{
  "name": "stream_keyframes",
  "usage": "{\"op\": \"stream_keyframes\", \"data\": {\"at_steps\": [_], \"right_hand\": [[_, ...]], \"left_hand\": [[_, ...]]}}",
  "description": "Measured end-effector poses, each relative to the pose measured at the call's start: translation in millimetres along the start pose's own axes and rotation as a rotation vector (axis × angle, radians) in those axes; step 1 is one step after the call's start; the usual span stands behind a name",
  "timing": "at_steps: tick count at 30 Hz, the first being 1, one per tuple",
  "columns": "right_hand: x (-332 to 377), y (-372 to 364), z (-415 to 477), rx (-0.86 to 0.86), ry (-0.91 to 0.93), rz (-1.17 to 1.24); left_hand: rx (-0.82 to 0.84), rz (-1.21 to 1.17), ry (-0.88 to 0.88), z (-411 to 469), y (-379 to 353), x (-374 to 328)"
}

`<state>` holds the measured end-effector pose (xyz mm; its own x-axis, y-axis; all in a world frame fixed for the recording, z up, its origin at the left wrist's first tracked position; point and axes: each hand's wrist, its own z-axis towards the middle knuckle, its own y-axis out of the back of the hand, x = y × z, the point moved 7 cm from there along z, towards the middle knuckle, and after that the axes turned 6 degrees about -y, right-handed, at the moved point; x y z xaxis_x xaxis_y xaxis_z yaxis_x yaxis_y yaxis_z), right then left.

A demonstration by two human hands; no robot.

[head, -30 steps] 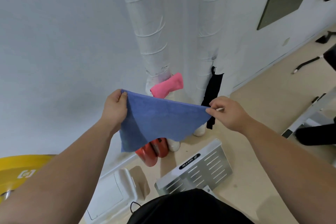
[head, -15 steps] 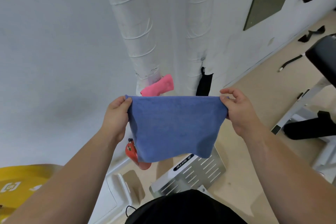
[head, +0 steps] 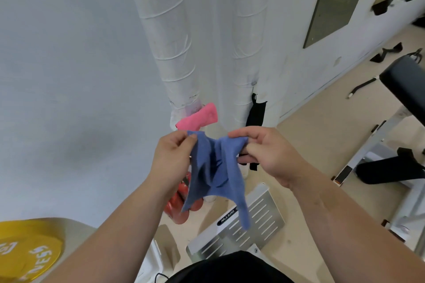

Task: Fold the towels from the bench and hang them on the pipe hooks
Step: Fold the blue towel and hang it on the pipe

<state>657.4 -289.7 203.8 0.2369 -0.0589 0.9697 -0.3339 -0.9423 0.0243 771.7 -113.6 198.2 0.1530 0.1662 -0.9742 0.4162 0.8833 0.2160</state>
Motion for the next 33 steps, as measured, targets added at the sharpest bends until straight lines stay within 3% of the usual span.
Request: {"op": "stream_keyframes", "data": {"at_steps": [3,9,16,19,23,27,33], "right_hand": [[2,-9,-2,0.020,0.095,-0.060],[-2,-4,1,-0.130,0.266,-0.194],[-2,-18,-10,0.171,0.213,-0.232],[-5,-29,-14,0.256,0.188,-0.314],[3,-34,-15,0.177,0.276,-0.312],[10,-29,-13,0.045,0.341,-0.330],[14,-25,-16,-0.023,0.385,-0.383]], "left_hand": [[0.076,0.042,-0.066,-9,-14,-15],[0.209,0.017,-0.049,-19,-28,-14],[0.060,-0.006,0.118,-5,2,27],[0.157,0.016,0.102,-4,4,29],[0.416,0.044,0.050,-24,-20,6],[0.438,-0.022,0.054,-35,-30,-4],[0.428,-0.028,0.062,-34,-24,-1]]}}
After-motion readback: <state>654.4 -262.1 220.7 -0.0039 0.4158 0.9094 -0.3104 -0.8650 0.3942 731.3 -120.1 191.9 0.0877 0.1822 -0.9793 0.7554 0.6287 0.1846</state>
